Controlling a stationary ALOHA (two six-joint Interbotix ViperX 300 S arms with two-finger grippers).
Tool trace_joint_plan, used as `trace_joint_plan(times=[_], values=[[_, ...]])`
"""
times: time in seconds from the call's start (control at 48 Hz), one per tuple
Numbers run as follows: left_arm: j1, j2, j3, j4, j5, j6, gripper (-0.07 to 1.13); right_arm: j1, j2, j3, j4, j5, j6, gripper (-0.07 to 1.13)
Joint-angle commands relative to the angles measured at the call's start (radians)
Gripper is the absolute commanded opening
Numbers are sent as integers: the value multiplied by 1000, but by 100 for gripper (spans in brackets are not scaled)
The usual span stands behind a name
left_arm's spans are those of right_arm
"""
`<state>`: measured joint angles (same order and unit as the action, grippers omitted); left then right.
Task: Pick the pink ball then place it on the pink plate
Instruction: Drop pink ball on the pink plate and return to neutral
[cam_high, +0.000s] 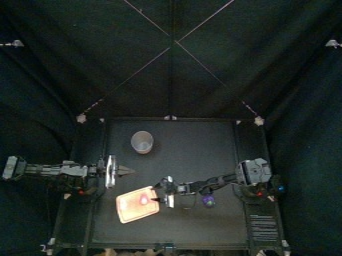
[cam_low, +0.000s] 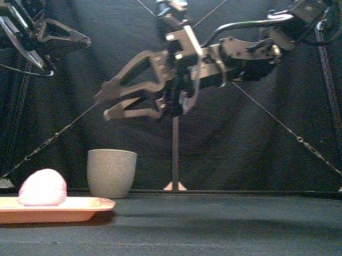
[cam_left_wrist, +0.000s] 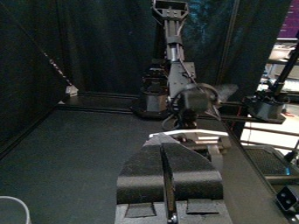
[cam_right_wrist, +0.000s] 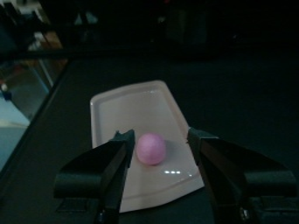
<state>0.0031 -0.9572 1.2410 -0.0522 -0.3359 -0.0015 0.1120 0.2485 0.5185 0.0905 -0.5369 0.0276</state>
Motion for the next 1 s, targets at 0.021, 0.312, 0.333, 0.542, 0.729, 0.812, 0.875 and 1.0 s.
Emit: trace_joint_plan(times=[0.021,0.312,0.333,0.542,0.729,0.812,0.875,1.0], values=[[2,5,-6,0,-9,2,0,-9,-127,114,21,-114,-5,87],[2,5,6,-2,-9,-2,0,-58,-336,371,58,-202,-3,87],[2,5,8,-2,-9,-2,0,-63,-348,387,60,-202,-3,87],[0,5,9,-2,-9,-3,0,-91,-492,520,71,-202,-3,87],[0,5,12,-2,-9,-3,0,-98,-655,630,66,-195,-5,87],[2,5,12,-2,-9,-3,0,-101,-724,675,69,-178,-3,87],[2,5,12,-2,-11,-3,0,-104,-769,701,66,-166,-3,87],[0,5,12,-2,-9,-2,0,-104,-827,729,64,-143,-2,87]])
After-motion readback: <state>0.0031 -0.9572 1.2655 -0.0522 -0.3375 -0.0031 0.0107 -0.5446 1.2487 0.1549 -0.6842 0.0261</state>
